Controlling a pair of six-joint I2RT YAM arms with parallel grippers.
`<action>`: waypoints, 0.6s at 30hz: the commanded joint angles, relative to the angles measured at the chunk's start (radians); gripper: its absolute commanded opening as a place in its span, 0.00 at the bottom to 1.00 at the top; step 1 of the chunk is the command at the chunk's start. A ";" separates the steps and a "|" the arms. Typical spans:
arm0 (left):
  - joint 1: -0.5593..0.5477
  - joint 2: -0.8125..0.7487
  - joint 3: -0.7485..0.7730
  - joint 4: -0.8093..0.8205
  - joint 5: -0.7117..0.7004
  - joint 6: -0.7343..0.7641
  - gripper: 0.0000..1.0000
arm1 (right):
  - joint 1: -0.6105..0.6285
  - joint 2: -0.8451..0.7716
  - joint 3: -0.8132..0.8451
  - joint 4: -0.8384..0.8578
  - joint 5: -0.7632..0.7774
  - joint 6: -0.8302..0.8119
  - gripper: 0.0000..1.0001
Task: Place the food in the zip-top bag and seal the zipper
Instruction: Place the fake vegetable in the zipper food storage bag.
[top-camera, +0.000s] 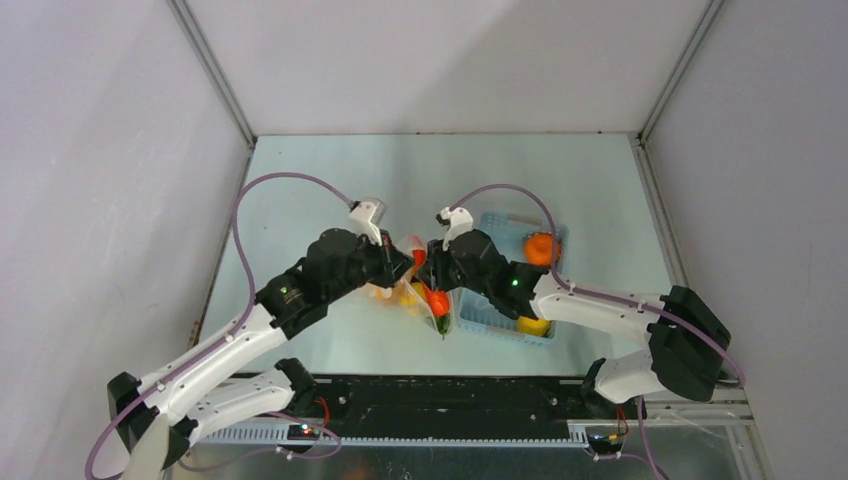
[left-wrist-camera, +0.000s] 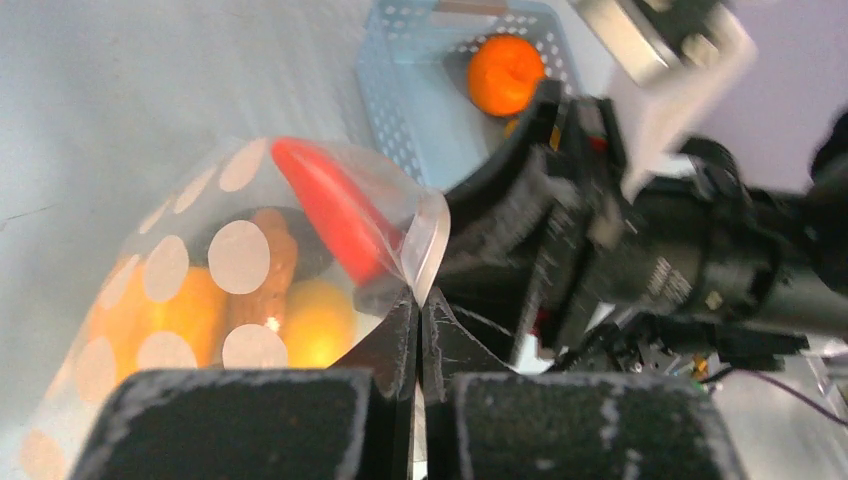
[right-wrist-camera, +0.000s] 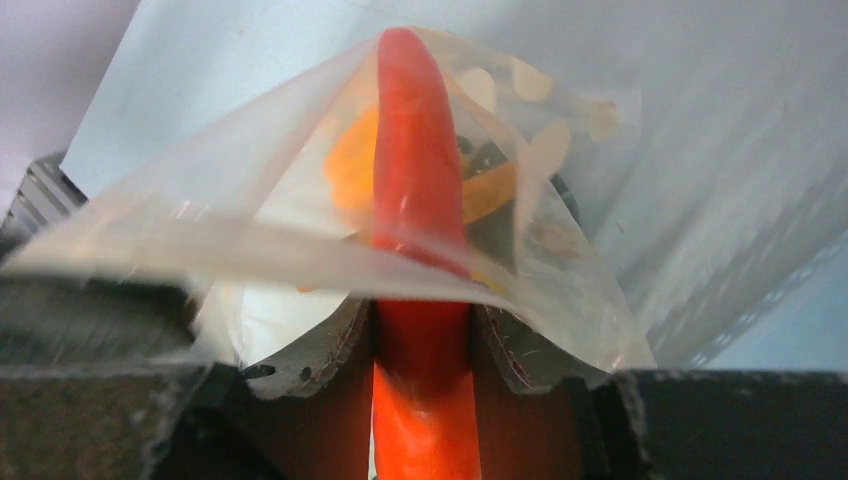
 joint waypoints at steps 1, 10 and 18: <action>-0.047 0.003 0.014 0.057 0.073 0.048 0.00 | -0.064 0.032 0.068 -0.162 -0.006 0.283 0.00; -0.098 0.002 -0.010 0.065 0.110 0.063 0.00 | -0.168 0.009 0.070 -0.131 0.055 0.523 0.00; -0.120 0.027 -0.047 0.158 0.209 0.025 0.00 | -0.162 0.029 0.070 -0.055 0.242 0.676 0.00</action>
